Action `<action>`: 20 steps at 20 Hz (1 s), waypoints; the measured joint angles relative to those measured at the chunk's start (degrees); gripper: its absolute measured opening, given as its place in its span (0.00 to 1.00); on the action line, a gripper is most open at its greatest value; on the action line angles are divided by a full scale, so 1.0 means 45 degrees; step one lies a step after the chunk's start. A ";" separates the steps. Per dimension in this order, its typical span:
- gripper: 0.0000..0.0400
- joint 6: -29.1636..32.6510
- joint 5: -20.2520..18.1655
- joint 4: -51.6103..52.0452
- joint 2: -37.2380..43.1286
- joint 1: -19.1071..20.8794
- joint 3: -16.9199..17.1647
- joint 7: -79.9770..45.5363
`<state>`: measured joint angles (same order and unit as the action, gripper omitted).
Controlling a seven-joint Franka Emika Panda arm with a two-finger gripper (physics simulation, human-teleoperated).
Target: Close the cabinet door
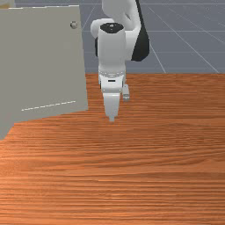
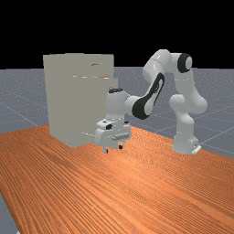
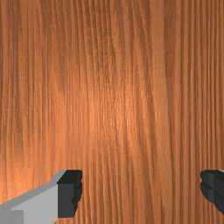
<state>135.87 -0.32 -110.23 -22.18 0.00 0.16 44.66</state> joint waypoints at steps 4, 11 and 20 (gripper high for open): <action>0.78 -0.0501 0.0387 -0.0205 0.0016 0.0007 0.0430 -0.0585; 0.08 -0.5663 -0.0250 -0.1222 0.3415 -0.0656 0.1385 -1.2352; 0.00 -0.7183 -0.1785 -0.0953 0.3758 -0.0616 0.1860 -1.8355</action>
<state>103.55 -8.35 -114.51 -5.27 -2.77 8.53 -37.94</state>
